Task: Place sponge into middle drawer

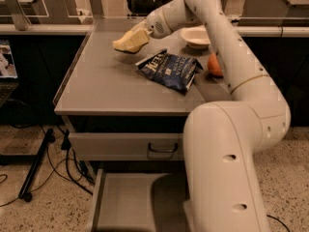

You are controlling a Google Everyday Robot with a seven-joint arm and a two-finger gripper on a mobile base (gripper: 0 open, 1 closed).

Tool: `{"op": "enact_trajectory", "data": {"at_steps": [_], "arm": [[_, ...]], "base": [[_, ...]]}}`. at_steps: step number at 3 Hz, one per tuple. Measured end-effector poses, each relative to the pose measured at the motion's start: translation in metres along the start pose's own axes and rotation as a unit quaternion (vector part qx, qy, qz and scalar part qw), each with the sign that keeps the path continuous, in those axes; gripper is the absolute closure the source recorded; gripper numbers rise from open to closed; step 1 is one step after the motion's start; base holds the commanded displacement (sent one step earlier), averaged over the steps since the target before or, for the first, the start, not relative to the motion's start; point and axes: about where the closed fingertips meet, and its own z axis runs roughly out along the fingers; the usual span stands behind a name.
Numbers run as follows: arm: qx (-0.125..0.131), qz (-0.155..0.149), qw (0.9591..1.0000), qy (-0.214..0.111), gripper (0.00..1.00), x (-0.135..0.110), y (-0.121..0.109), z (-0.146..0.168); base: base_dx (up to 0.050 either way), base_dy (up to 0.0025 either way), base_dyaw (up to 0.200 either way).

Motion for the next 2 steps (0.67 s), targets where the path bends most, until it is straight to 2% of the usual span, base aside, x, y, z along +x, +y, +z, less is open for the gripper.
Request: {"op": "enact_trajectory", "data": {"at_steps": [1, 2], "arm": [[-0.011, 0.001, 0.9999, 0.000, 1.00, 0.008, 0.018, -0.019], [0.013, 0.001, 0.9996, -0.025, 1.00, 0.002, 0.038, -0.062]], "base": [[0.000, 0.00000, 0.000], [0.000, 0.00000, 0.000]]}}
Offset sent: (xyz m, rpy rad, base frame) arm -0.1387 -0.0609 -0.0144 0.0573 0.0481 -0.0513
